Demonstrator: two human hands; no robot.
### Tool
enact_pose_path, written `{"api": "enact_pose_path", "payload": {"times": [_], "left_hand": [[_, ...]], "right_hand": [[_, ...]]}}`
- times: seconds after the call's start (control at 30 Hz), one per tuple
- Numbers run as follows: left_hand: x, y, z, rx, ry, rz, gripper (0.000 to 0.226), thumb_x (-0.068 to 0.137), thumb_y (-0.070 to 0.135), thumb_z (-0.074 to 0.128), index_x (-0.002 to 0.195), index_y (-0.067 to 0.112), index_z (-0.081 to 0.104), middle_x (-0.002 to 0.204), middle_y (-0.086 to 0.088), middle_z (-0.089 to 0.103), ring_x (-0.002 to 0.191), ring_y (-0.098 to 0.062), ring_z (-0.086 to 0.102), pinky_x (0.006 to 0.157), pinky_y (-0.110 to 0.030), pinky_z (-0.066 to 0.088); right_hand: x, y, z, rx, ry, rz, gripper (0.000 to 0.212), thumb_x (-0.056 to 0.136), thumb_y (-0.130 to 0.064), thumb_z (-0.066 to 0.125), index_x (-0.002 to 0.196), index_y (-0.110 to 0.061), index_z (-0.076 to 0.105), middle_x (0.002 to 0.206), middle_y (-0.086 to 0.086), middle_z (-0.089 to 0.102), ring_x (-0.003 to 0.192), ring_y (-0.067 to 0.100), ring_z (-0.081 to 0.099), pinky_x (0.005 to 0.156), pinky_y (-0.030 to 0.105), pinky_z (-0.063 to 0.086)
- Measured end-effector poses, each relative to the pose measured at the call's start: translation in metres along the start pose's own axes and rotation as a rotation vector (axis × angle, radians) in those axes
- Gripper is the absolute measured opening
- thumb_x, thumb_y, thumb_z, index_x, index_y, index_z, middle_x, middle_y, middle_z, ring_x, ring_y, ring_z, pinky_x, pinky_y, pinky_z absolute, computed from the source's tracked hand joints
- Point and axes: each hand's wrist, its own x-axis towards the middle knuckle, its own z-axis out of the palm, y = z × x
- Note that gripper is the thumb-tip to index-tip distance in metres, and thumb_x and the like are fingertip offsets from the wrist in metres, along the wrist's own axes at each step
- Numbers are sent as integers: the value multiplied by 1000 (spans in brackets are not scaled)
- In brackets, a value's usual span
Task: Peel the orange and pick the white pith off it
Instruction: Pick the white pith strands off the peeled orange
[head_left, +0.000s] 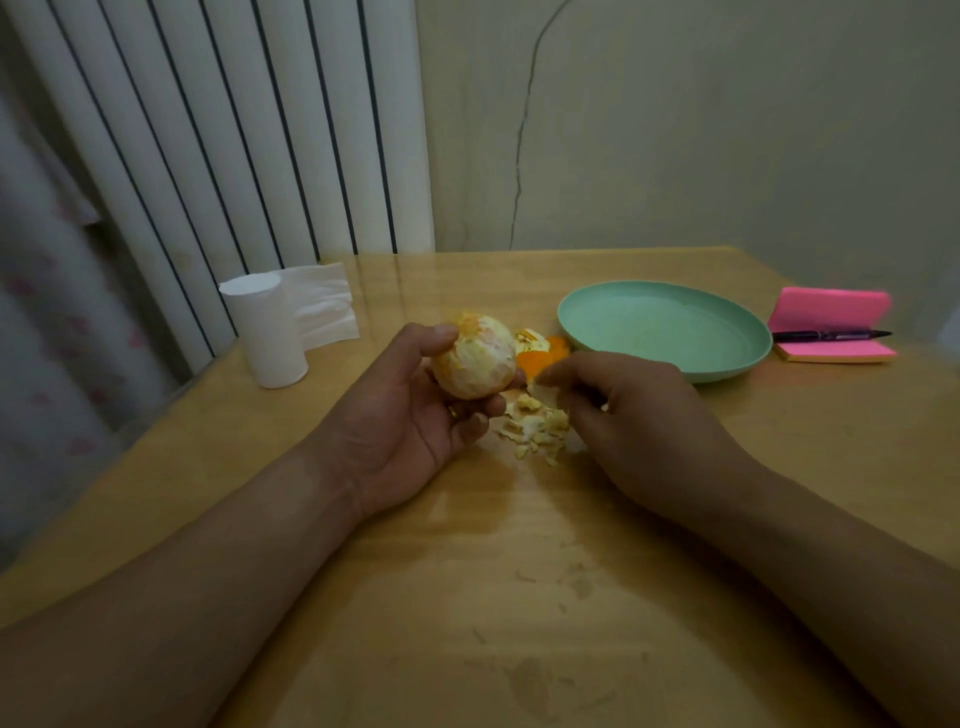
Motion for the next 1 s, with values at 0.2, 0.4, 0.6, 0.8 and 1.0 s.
{"api": "enact_pose_path", "payload": {"times": [0.2, 0.4, 0.6, 0.8, 1.0], "left_hand": [[1, -2, 0, 48, -16, 15, 54, 94, 36, 57, 136, 3, 60, 115, -24, 70, 78, -22, 64, 60, -23, 54], [4, -7, -5, 101, -24, 37, 53, 91, 32, 66, 135, 1, 63, 118, -20, 71, 85, -23, 68, 66, -27, 58], [7, -10, -8, 141, -55, 80, 58, 89, 26, 68, 142, 1, 62, 128, -19, 70, 106, -24, 68, 87, -32, 59], [8, -11, -8, 173, -58, 116, 61, 88, 22, 71, 144, 2, 58, 133, -18, 71, 114, -24, 71, 91, -34, 61], [8, -12, -8, 198, -59, 111, 61, 86, 21, 71, 143, 3, 59, 133, -17, 71, 116, -25, 70, 97, -37, 59]], "right_hand": [[1, -2, -3, -12, -5, -18, 26, 105, -17, 59, 118, -32, 74, 105, -13, 74, 89, 4, 63, 78, 27, 51], [0, -3, 0, -51, 1, -59, 11, 99, -41, 64, 99, -33, 72, 102, -17, 61, 95, 5, 55, 80, 28, 44], [-1, -6, -1, 91, 114, -49, 8, 99, -26, 68, 104, -32, 69, 97, -20, 65, 91, -4, 57, 74, 11, 40], [-3, -13, -1, 226, 162, -30, 6, 102, -27, 65, 103, -31, 69, 94, -14, 68, 93, 4, 63, 78, 33, 55], [-1, -12, -3, 260, 166, 9, 3, 101, -32, 69, 100, -31, 72, 91, -17, 70, 92, -1, 64, 75, 24, 52]]}}
